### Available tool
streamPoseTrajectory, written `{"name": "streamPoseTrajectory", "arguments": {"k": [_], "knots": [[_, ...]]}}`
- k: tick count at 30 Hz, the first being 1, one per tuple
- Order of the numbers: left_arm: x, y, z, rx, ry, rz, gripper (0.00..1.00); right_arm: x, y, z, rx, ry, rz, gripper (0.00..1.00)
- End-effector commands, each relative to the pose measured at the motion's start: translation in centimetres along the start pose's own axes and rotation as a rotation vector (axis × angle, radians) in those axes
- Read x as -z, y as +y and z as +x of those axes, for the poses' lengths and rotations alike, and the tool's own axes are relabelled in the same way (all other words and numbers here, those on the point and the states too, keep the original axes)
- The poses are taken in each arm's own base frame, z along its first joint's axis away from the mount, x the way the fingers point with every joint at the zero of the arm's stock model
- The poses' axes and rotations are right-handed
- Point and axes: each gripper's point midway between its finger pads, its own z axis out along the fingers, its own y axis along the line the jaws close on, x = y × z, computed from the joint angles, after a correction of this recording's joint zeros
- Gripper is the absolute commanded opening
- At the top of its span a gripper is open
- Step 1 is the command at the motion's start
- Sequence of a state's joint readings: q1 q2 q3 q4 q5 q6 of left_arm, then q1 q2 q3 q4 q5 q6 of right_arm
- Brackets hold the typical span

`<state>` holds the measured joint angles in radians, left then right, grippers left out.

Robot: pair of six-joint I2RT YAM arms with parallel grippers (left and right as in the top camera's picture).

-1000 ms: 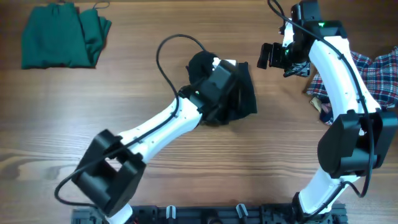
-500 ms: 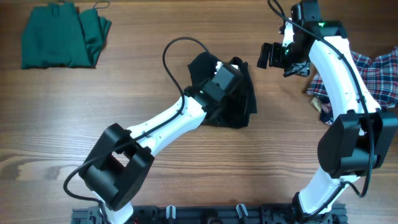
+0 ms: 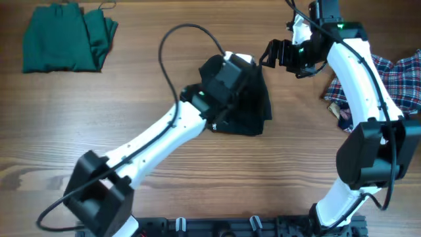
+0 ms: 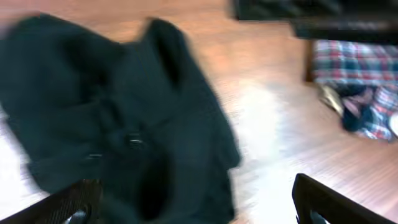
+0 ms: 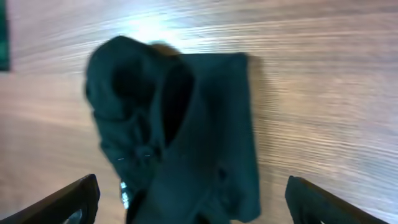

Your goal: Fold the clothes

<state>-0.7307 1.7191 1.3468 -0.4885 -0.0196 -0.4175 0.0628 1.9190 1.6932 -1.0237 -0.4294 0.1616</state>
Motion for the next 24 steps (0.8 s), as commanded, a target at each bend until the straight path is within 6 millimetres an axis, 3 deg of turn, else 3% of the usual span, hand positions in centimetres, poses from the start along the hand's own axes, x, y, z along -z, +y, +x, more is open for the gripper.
{"name": "streamPoseTrajectory", "arguments": {"k": [1, 2, 3, 4, 7, 9, 11, 15, 19, 24], "knots": [[5.5, 5.9, -4.2, 0.169, -0.152, -0.171, 0.86, 3.5, 4.4, -0.2, 0.091, -0.073, -0.154, 0.89], [6.3, 7.3, -4.2, 0.217, -0.155, -0.207, 0.80, 3.6, 5.0, -0.1, 0.095, -0.070, -0.173, 0.86], [7.2, 9.3, -4.0, 0.282, -0.147, -0.250, 0.71, 3.5, 5.5, 0.1, 0.100, -0.062, -0.193, 0.77], [7.9, 11.1, -3.5, 0.343, -0.127, -0.290, 0.66, 3.1, 5.8, 0.3, 0.104, -0.052, -0.199, 0.57], [8.9, 15.3, -1.5, 0.462, -0.057, -0.394, 0.45, 1.9, 6.8, 0.6, 0.102, -0.025, -0.207, 0.20], [9.5, 17.5, -0.4, 0.503, -0.013, -0.450, 0.30, 1.0, 7.7, 0.8, 0.111, -0.013, -0.215, 0.04], [10.1, 19.3, 0.3, 0.541, 0.014, -0.493, 0.17, -0.1, 8.9, 1.2, 0.135, 0.000, -0.220, 0.04], [10.8, 21.6, 0.8, 0.593, 0.024, -0.535, 0.04, -3.2, 9.6, 2.1, 0.137, 0.028, -0.112, 0.04], [10.9, 22.3, 0.8, 0.608, 0.025, -0.546, 0.04, -6.7, 8.6, 3.5, 0.134, 0.075, 0.038, 0.04], [10.8, 22.3, 0.9, 0.608, 0.027, -0.547, 0.06, -10.2, 8.0, 5.4, 0.122, 0.166, 0.072, 0.04]]}}
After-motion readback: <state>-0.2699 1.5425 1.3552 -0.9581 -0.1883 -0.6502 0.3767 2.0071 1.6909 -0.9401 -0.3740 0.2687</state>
